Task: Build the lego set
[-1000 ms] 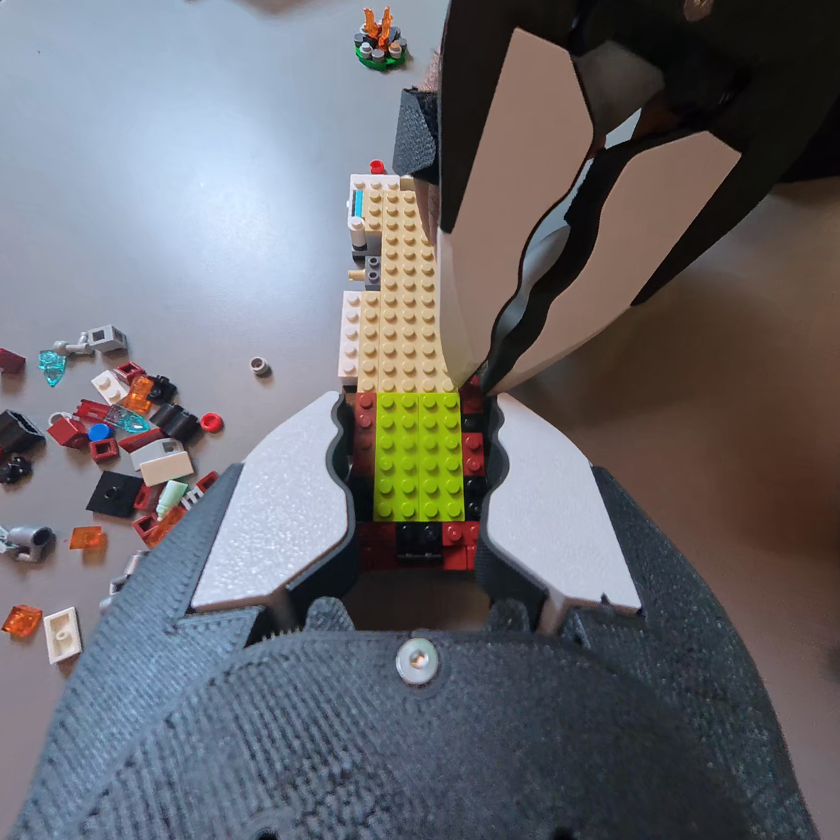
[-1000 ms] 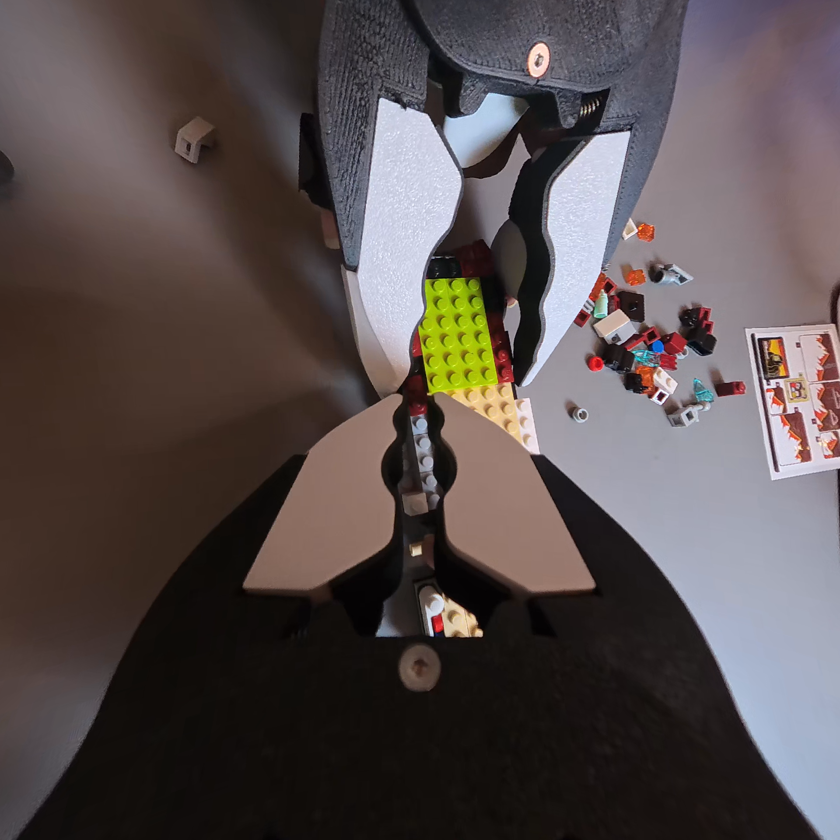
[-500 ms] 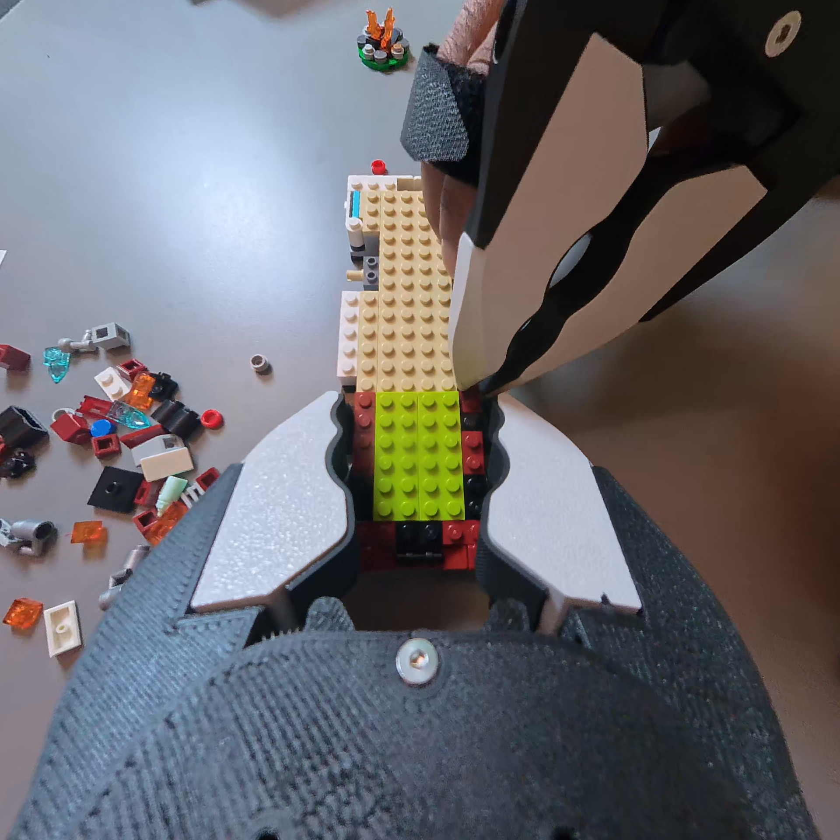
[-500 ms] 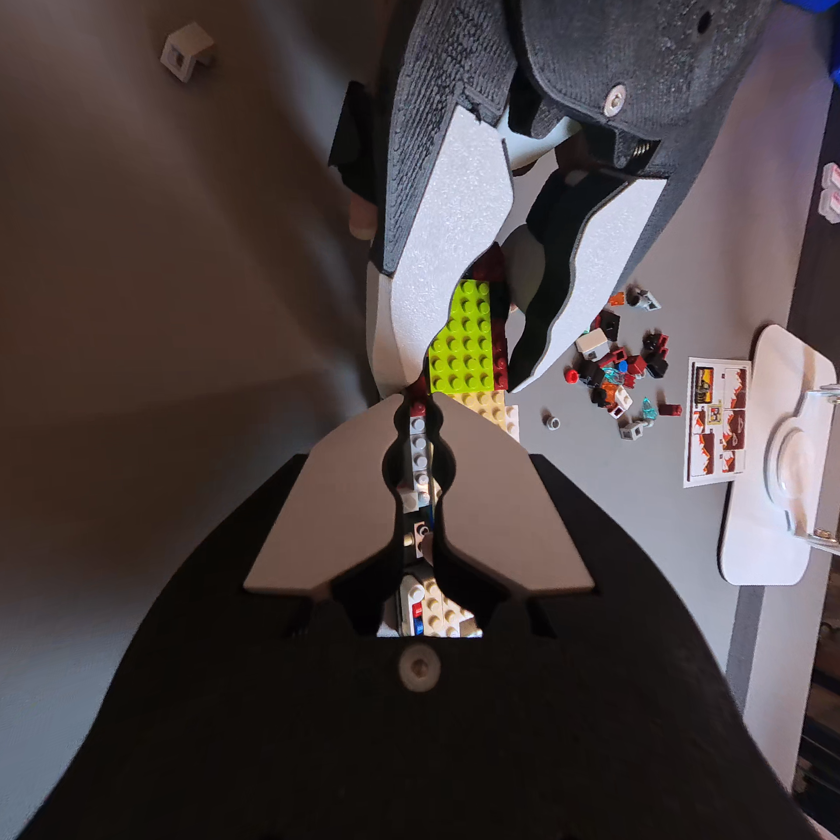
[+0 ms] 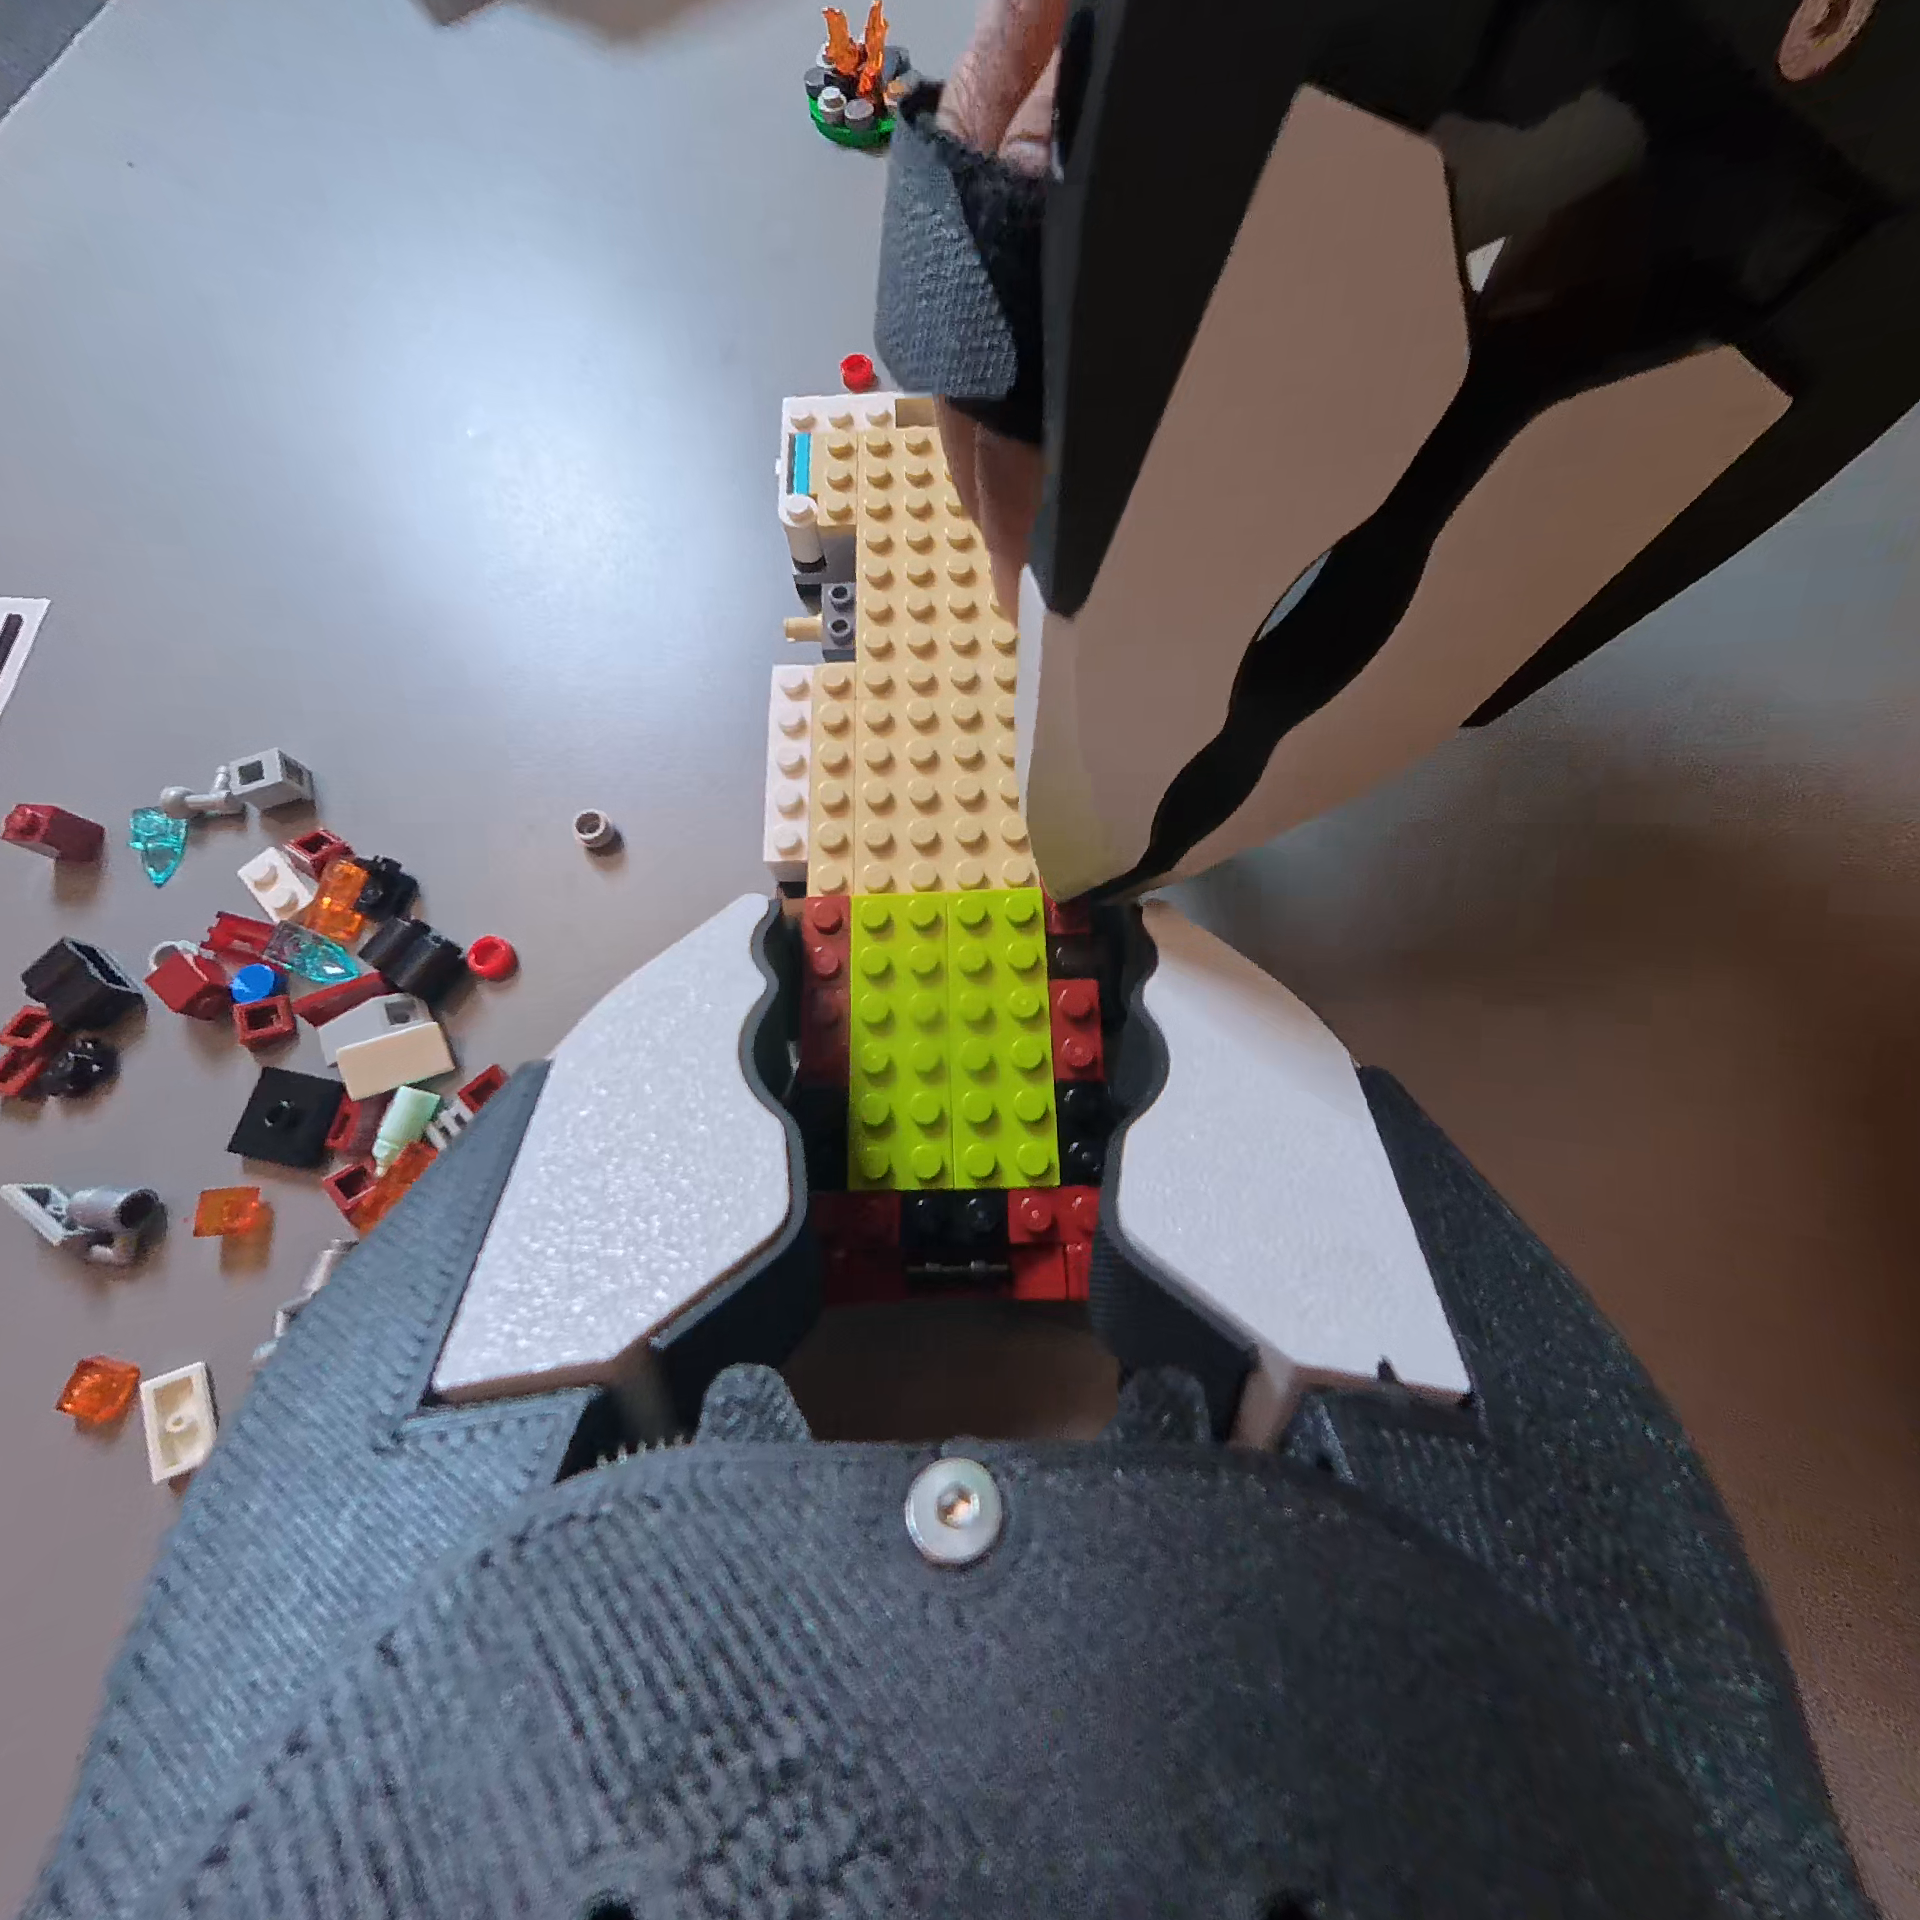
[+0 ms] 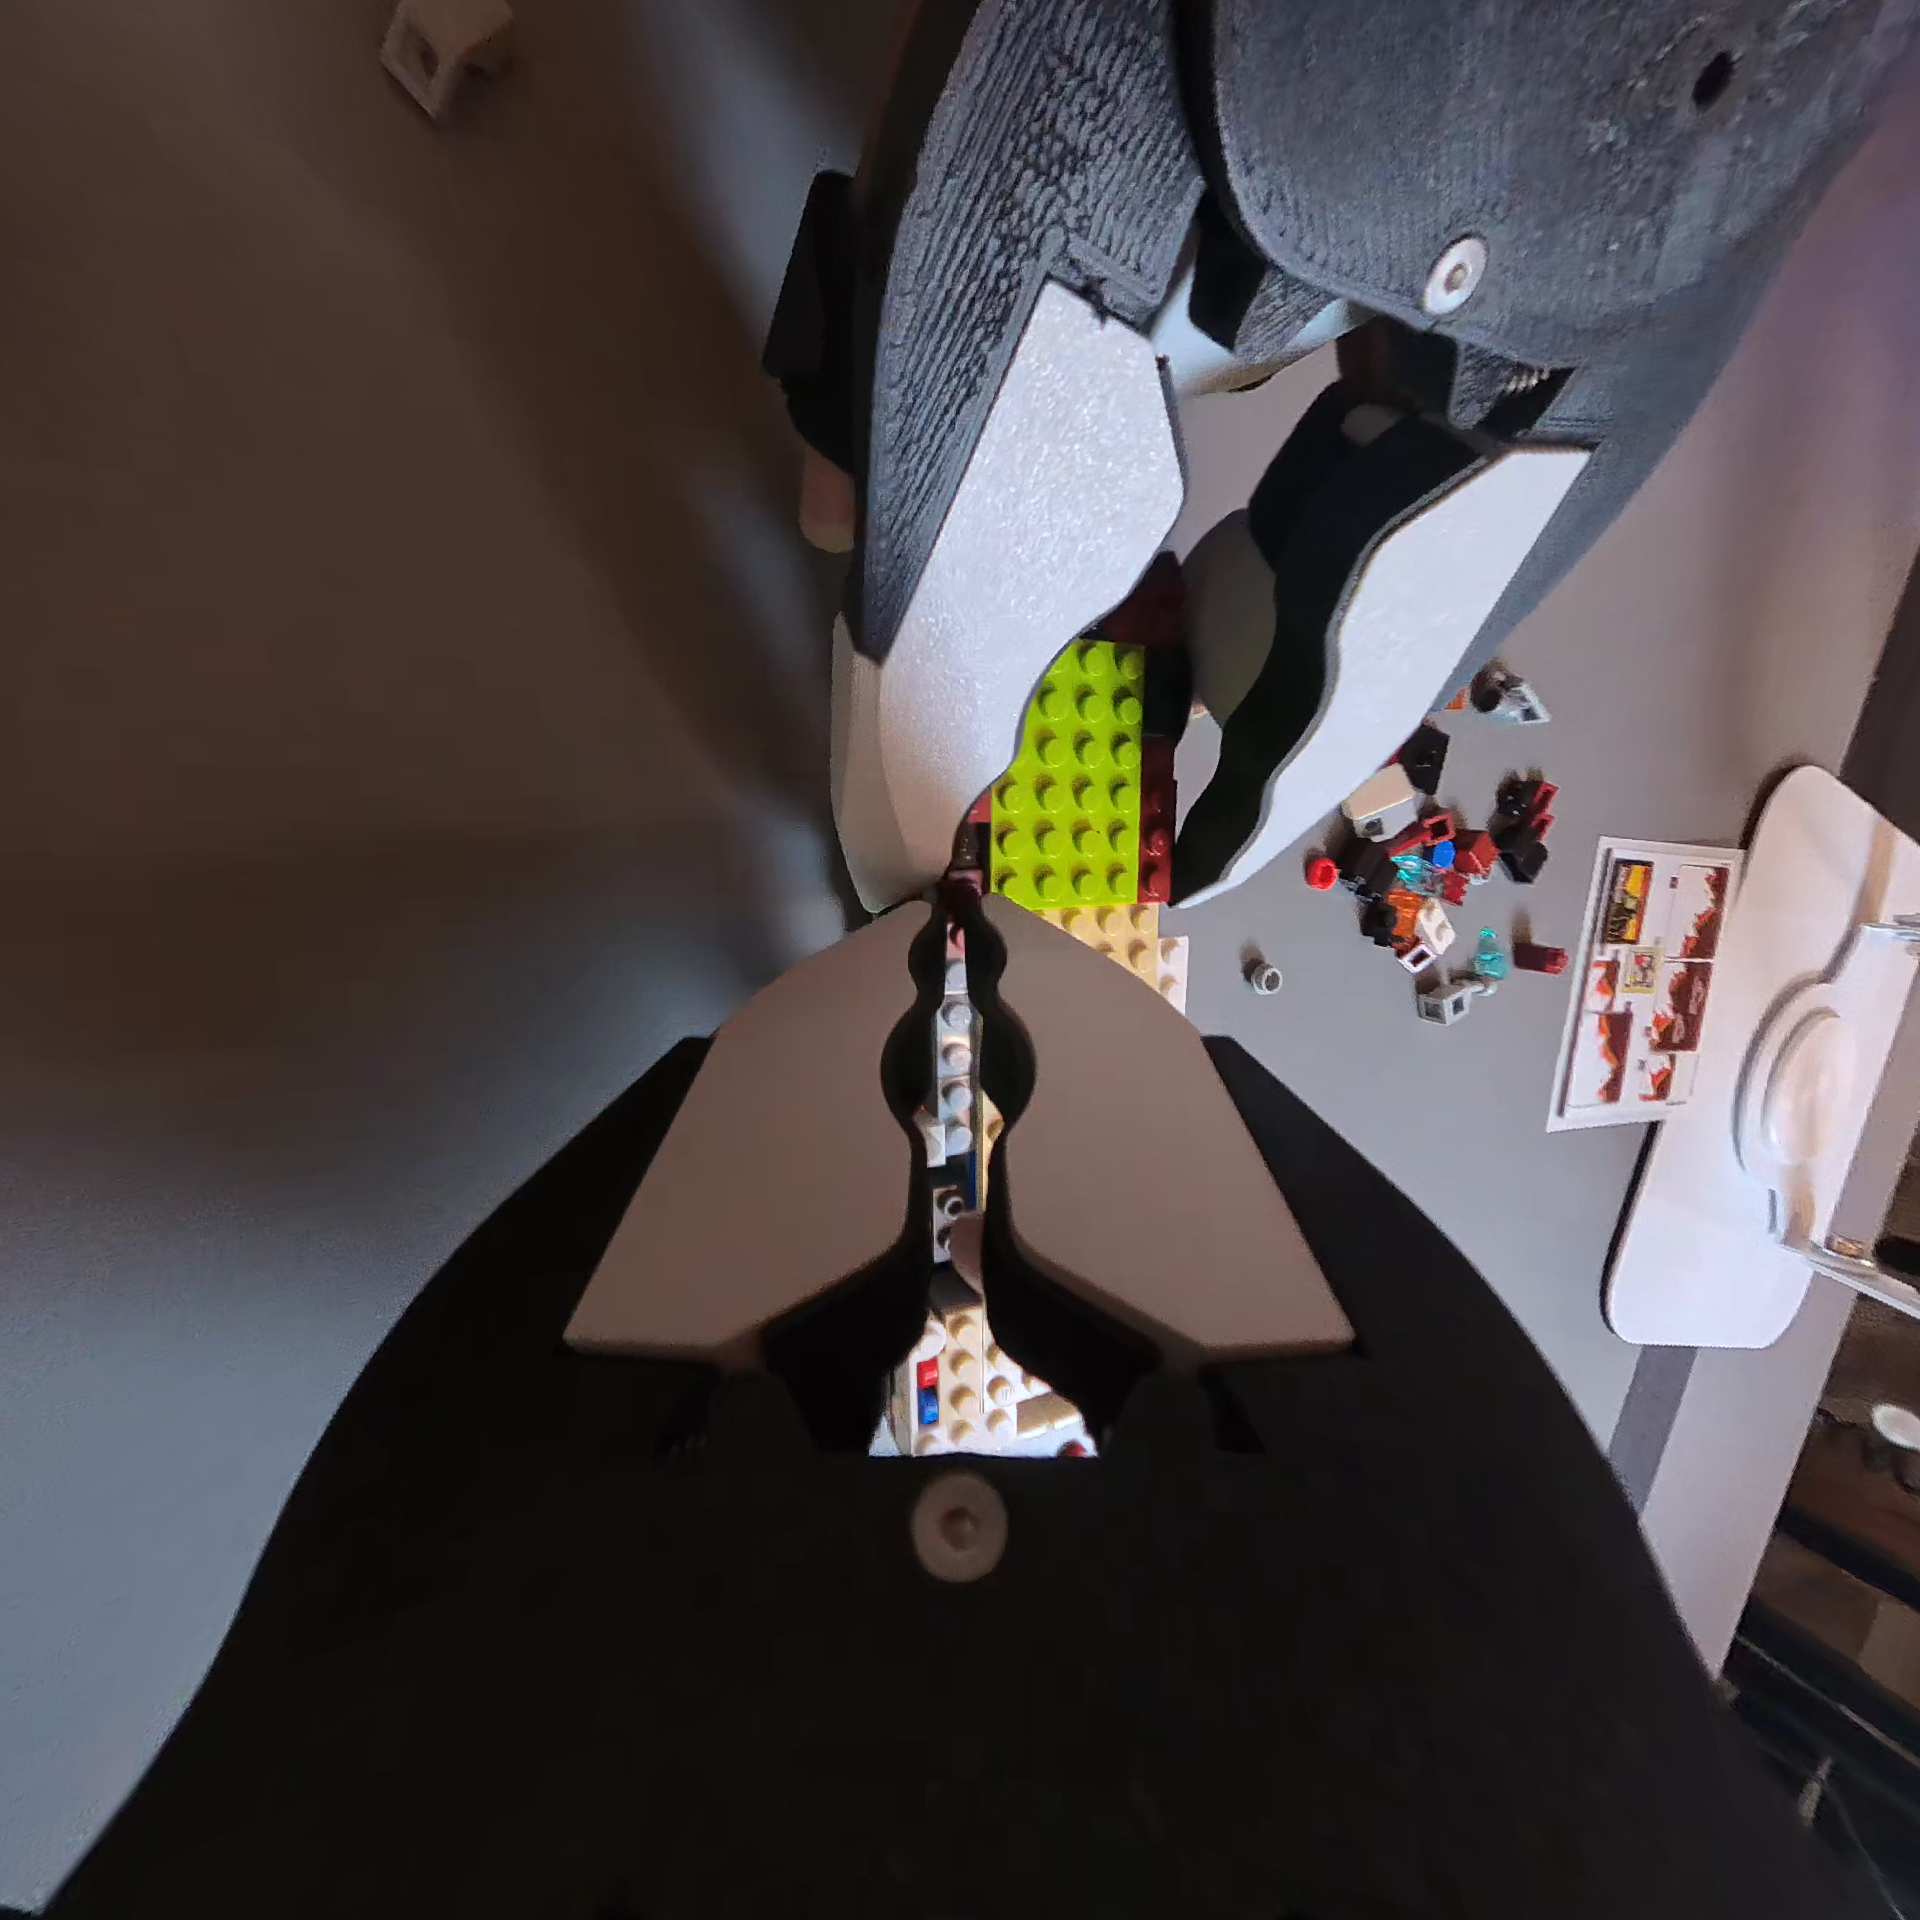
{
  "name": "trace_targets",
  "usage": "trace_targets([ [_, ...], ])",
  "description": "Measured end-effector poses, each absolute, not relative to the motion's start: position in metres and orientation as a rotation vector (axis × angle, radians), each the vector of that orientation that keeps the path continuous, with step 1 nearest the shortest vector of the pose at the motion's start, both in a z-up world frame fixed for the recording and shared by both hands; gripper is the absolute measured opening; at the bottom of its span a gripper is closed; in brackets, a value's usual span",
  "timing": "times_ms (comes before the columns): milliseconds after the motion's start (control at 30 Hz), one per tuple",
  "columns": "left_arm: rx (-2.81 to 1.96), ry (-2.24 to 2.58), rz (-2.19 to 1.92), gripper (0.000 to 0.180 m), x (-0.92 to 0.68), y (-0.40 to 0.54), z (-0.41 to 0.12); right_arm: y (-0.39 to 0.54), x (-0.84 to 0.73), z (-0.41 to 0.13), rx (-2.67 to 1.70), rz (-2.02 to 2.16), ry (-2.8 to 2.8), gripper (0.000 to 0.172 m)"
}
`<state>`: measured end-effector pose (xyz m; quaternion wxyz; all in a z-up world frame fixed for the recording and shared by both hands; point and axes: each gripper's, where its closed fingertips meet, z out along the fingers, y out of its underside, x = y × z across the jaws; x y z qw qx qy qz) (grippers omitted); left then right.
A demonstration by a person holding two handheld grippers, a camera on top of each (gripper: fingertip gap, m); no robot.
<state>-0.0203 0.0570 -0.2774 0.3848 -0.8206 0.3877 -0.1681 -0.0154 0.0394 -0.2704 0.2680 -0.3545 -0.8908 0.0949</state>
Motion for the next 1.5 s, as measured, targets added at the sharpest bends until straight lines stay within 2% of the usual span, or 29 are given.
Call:
trace_targets([
  [500, -2.079, 0.987, -0.397, 0.062, -0.023, 0.054, -0.277, 0.039, -0.020, -0.272, -1.020, 0.239, -2.483, 0.003],
  [567, -2.072, 0.965, -0.431, 0.061, -0.024, 0.054, -0.276, 0.037, -0.020, -0.271, -1.071, 0.313, -2.438, 0.005],
  [667, -2.045, 0.931, -0.461, 0.067, -0.026, 0.053, -0.269, 0.035, -0.013, -0.261, -1.198, 0.444, -2.350, 0.022],
  [867, -2.031, 0.939, -0.438, 0.070, -0.042, 0.041, -0.255, 0.058, 0.022, -0.231, -1.343, 0.530, -1.985, 0.022],
  [1033, -2.131, 0.987, -0.342, 0.081, -0.059, 0.033, -0.268, 0.086, 0.076, -0.242, -1.517, 0.462, -1.800, 0.019],
  [1200, -2.152, 1.055, -0.374, 0.060, -0.057, 0.027, -0.280, 0.108, 0.100, -0.262, -1.618, 0.445, -1.810, 0.016],
  [1500, -2.096, 1.089, -0.410, 0.060, -0.057, 0.029, -0.280, 0.128, 0.095, -0.283, -1.699, 0.556, -2.020, 0.016],
])
